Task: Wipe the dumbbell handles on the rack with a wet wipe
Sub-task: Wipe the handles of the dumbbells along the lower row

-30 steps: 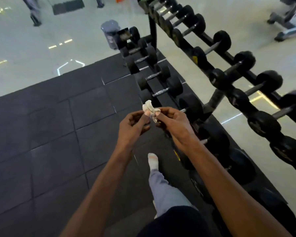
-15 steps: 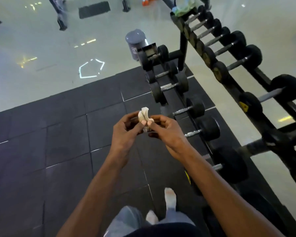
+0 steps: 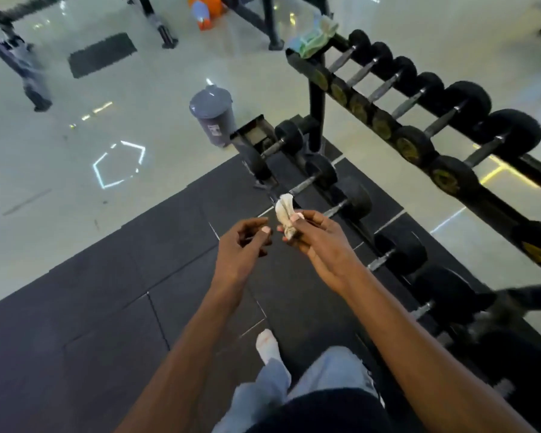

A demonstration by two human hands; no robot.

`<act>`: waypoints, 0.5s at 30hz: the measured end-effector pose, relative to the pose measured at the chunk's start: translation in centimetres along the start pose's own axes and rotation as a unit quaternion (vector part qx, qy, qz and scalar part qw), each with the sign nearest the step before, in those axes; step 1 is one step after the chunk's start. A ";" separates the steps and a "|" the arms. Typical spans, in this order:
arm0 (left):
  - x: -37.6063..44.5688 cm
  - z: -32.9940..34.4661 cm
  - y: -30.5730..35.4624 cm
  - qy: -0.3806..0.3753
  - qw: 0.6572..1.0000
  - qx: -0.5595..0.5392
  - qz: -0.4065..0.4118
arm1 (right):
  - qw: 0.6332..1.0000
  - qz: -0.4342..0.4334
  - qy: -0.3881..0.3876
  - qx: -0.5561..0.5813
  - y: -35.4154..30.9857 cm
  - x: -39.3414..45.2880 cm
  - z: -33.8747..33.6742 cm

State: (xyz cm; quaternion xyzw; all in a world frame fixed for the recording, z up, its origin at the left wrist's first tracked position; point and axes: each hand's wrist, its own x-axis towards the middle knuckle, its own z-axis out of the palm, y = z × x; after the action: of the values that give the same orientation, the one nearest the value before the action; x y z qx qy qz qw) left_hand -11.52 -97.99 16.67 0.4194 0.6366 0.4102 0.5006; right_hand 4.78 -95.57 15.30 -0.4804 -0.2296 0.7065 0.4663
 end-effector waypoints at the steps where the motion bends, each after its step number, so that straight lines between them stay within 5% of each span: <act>1: 2.7 -1.0 0.6 -0.021 1.000 0.017 0.007 | 1.000 -0.015 0.013 0.009 -0.4 2.0 1.2; 15: 42.0 -4.3 -1.6 -0.170 0.957 0.233 0.004 | 0.973 -0.036 0.222 -0.042 -1.4 32.9 3.6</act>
State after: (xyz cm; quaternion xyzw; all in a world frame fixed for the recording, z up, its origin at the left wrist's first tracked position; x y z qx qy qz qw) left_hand -22.08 -59.20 3.52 0.5908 0.6182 0.1751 0.4880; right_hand -1.21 -65.55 2.70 -0.6358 -0.1668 0.5545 0.5103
